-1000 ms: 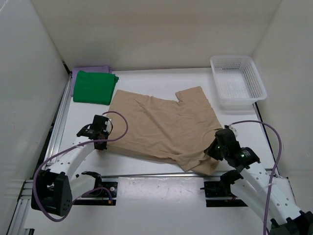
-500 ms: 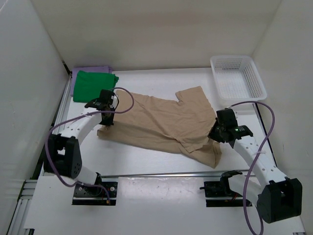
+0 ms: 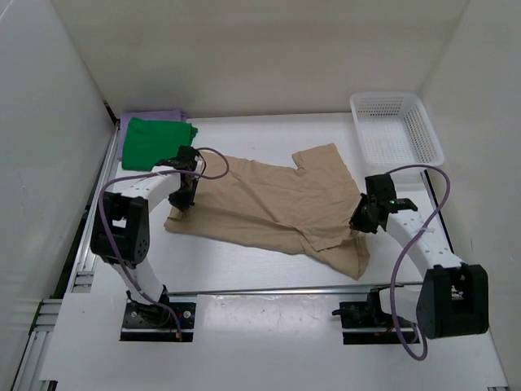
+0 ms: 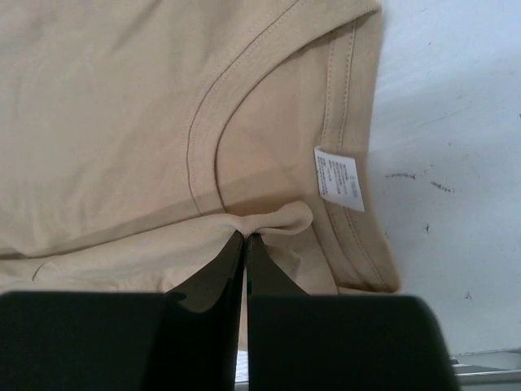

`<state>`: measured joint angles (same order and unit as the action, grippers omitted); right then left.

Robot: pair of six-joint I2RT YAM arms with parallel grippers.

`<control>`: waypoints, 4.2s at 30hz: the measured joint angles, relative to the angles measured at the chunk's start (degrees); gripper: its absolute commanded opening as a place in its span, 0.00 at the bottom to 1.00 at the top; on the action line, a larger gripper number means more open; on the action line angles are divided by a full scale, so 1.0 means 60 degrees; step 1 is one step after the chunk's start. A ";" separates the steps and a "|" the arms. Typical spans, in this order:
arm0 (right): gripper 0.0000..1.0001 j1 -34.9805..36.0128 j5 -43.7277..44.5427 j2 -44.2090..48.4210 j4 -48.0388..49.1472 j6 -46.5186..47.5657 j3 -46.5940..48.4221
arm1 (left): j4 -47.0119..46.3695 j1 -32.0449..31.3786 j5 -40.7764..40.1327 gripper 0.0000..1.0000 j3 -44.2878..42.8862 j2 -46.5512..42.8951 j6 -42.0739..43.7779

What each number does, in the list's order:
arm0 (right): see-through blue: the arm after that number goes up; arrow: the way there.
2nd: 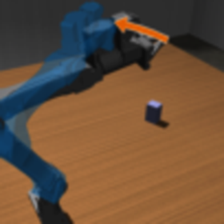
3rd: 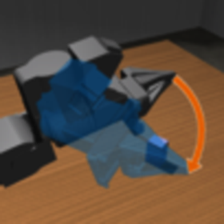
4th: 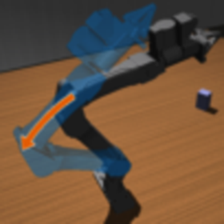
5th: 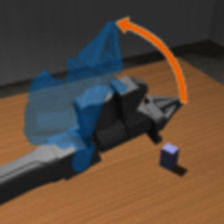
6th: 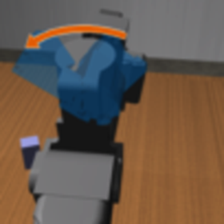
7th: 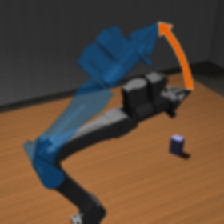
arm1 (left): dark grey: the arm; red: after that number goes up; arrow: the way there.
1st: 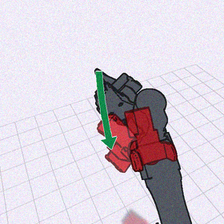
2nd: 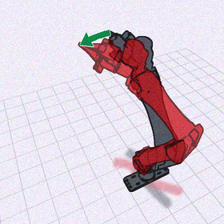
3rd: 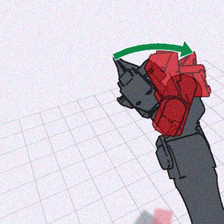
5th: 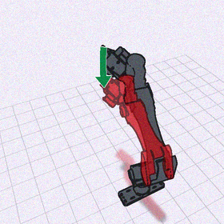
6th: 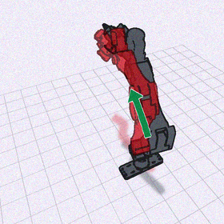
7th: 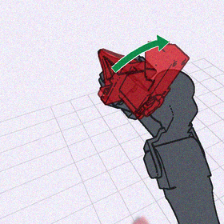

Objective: Fold and stack the t-shirts
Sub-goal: Fold the flattened tshirt in 1/3 of the way, then grap the side of the flattened tshirt furthest away from the robot with both arms

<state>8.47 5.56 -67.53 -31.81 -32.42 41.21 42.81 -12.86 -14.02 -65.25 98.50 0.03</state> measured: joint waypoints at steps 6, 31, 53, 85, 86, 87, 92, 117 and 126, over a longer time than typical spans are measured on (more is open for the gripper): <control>0.15 -0.0091 -0.0153 -0.1443 0.0138 0.0124 0.0601 | -0.0095 0.0000 -0.0670 0.54 -0.0831 0.0852 0.0018; 0.82 -0.0364 -0.0718 0.0124 -0.2211 -0.1355 -0.1381 | 0.1388 0.3009 0.2499 0.88 -0.0240 0.1104 -0.0004; 0.00 -0.0750 -0.0696 0.0659 -0.1963 -0.2284 -0.1967 | 0.1373 0.3952 0.2164 0.11 0.1413 -0.0164 -0.0087; 0.13 -0.1162 0.1330 0.1687 -0.3104 -0.3311 -0.1814 | 0.2907 0.3752 0.2710 0.71 0.1526 -0.0357 -0.0004; 0.32 -0.1162 0.1377 0.1749 -0.3184 -0.3432 -0.1814 | 0.2929 0.3654 0.2736 0.71 0.1614 -0.0361 -0.0007; 0.65 -0.1162 0.1446 0.1865 -0.3268 -0.3581 -0.1814 | 0.2954 0.3606 0.2718 0.71 0.1628 -0.0386 -0.0007; 0.85 -0.1089 0.1614 0.2488 -0.3486 -0.3289 -0.1370 | 0.3009 0.3603 0.2346 0.74 0.0951 -0.0670 -0.0007; 0.87 0.0510 0.0576 -1.2743 -0.1169 -0.1133 1.5052 | 0.0270 0.2175 0.2863 0.78 -0.5351 0.4102 -0.0007; 0.46 0.0863 0.1049 -1.3242 -0.1107 -0.1654 1.5362 | 0.0240 0.2098 0.2940 0.79 -0.5348 0.4215 -0.0007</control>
<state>13.65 11.86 -146.98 -38.46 -42.35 133.38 44.25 -0.27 3.62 -97.34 123.79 -0.01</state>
